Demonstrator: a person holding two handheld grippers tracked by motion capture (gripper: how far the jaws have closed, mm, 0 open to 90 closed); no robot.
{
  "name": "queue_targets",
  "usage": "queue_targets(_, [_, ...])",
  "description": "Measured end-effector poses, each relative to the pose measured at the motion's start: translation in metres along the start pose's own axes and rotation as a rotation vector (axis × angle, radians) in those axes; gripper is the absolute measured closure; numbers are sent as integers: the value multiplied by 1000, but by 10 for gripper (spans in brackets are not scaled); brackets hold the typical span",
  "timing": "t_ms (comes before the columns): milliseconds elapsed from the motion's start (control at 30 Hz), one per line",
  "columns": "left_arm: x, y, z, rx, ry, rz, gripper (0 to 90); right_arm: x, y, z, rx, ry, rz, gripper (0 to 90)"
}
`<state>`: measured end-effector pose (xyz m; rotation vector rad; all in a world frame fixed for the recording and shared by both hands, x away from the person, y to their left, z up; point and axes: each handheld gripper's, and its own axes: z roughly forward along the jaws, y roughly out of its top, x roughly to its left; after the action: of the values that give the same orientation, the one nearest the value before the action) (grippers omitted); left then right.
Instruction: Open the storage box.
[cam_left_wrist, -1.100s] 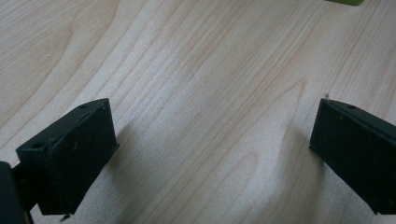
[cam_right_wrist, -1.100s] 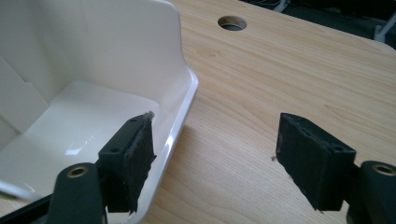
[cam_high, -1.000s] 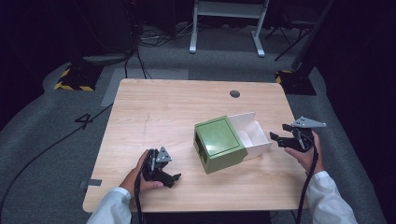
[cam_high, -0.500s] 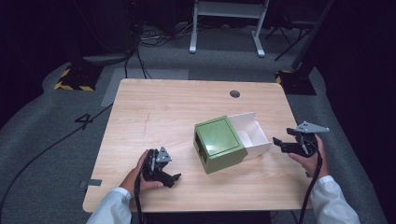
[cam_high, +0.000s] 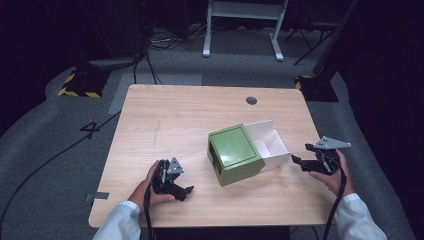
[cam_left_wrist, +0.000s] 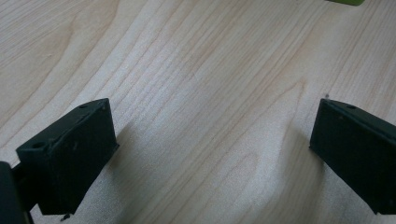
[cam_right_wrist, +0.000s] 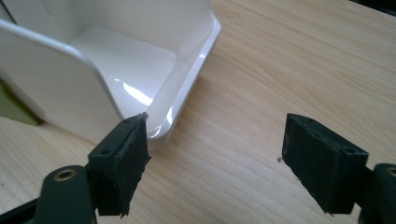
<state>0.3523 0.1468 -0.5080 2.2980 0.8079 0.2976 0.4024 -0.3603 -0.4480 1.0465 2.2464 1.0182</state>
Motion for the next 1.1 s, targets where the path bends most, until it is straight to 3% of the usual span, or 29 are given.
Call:
queue_targets(367, [0,0,0,0,0,0,5,9,-19,-8,19,50,-26,223])
queue_targets(567, [0,0,0,-1,-2,1,5,14,-30,-8,56,64,-53,213])
queue_targets(1100, [1,0,0,0,-5,4,4,16,-69,-14,102,106,-20,207])
